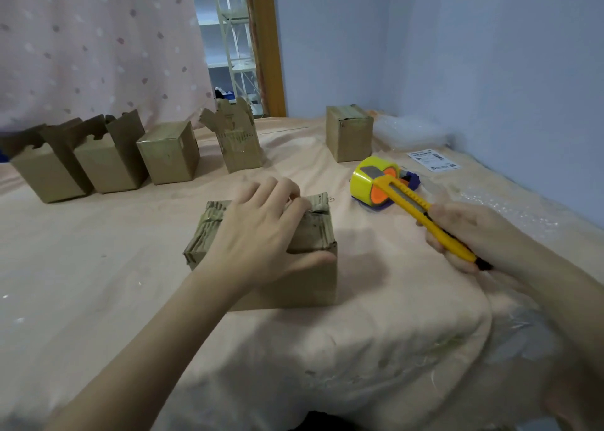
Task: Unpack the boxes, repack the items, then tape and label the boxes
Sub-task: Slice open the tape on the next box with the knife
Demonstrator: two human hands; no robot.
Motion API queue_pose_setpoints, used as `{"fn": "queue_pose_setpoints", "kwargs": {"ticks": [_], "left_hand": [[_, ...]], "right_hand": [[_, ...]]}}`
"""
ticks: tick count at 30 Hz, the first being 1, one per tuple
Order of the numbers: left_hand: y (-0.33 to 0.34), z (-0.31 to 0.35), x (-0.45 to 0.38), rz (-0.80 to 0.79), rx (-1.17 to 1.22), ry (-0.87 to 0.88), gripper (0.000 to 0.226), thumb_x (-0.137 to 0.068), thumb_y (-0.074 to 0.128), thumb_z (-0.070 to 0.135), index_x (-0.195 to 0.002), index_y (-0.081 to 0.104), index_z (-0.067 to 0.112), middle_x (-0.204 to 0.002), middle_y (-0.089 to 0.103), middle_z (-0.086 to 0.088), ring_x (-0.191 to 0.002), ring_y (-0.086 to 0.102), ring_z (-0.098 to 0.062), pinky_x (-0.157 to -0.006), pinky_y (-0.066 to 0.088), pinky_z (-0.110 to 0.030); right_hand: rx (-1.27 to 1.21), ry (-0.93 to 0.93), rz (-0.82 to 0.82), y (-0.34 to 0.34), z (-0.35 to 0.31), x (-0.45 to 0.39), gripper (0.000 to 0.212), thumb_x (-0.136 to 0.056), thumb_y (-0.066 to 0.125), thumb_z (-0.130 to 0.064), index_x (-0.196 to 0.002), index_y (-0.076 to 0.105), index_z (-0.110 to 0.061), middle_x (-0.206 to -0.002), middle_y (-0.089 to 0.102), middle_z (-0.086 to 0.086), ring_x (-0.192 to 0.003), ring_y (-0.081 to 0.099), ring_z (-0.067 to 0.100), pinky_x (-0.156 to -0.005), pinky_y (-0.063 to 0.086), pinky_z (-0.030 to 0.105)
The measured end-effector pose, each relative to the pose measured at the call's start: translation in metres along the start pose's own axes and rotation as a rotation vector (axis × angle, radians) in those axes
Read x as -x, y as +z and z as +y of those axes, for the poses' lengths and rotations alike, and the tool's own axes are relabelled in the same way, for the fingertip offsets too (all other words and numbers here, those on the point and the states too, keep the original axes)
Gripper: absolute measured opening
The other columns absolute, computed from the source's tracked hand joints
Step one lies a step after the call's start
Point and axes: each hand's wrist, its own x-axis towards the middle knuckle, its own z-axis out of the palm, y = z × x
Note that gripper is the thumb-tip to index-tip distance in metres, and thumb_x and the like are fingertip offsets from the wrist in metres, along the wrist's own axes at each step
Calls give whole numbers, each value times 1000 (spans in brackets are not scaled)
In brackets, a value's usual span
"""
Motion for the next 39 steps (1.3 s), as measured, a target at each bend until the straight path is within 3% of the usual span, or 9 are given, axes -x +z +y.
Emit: {"fn": "queue_pose_setpoints", "kwargs": {"ticks": [8,11,15,22,25,30,32,35,39], "left_hand": [[-10,57,40,141,-138,-394,31,-86,58,39,-72,54,12,-69,52,-5,-62,53,-26,-50,34,-34],[-6,70,55,109,-72,-563,25,-85,51,35,-72,49,14,-65,51,-2,-58,55,-25,-42,36,-33],[-1,77,64,62,-17,-726,30,-82,46,41,-77,50,12,-70,51,-6,-61,55,-28,-43,41,-36],[-5,90,63,-65,139,-908,64,-81,41,52,-109,57,-3,-89,57,-14,-70,62,-33,-42,47,-34],[-8,96,58,-145,290,-964,85,-85,31,67,-131,48,-3,-108,56,-19,-85,64,-35,-53,53,-36],[-9,71,57,-44,715,-1059,108,-71,38,74,-152,-6,19,-154,11,-6,-141,24,-24,-110,29,-33],[-4,47,62,37,867,-996,102,-72,50,76,-152,13,25,-148,31,-4,-135,38,-18,-109,36,-38],[-5,21,68,125,1113,-958,57,-78,65,60,-126,47,37,-119,62,20,-113,56,2,-91,47,-18],[-5,-4,77,128,1218,-1029,64,-74,68,43,-129,52,16,-116,66,7,-108,62,-4,-76,48,-11]], "right_hand": [[-263,-94,106,74,-25,-29,22,-100,47,-17,-88,55,0,-74,65,15,-71,69,24,-60,59,32],[-293,-89,178,93,-32,-41,22,-100,46,-13,-81,50,-4,-72,62,10,-58,66,19,-47,54,29],[-277,-86,275,104,-26,-53,22,-98,38,-7,-77,42,-8,-76,46,12,-46,41,14,-39,29,22],[-235,-127,241,108,-15,-66,16,-103,38,-16,-99,47,-4,-88,65,-3,-77,62,8,-69,53,23],[-184,-90,138,114,-16,-64,20,-103,41,-20,-85,44,-12,-69,48,-2,-51,50,3,-49,42,17],[-140,-92,141,112,-19,-42,22,-102,43,-25,-93,46,-5,-77,56,10,-63,65,12,-60,57,29],[-151,-87,119,116,-21,-26,24,-102,44,-27,-96,47,-4,-86,61,22,-75,70,23,-64,59,39],[-134,-134,132,130,-26,3,15,-102,41,-18,-95,45,-5,-71,55,7,-59,64,-1,-50,51,17],[-209,-194,67,150,-26,21,11,-100,42,-14,-91,45,-11,-87,63,5,-72,69,5,-58,58,28]]}}
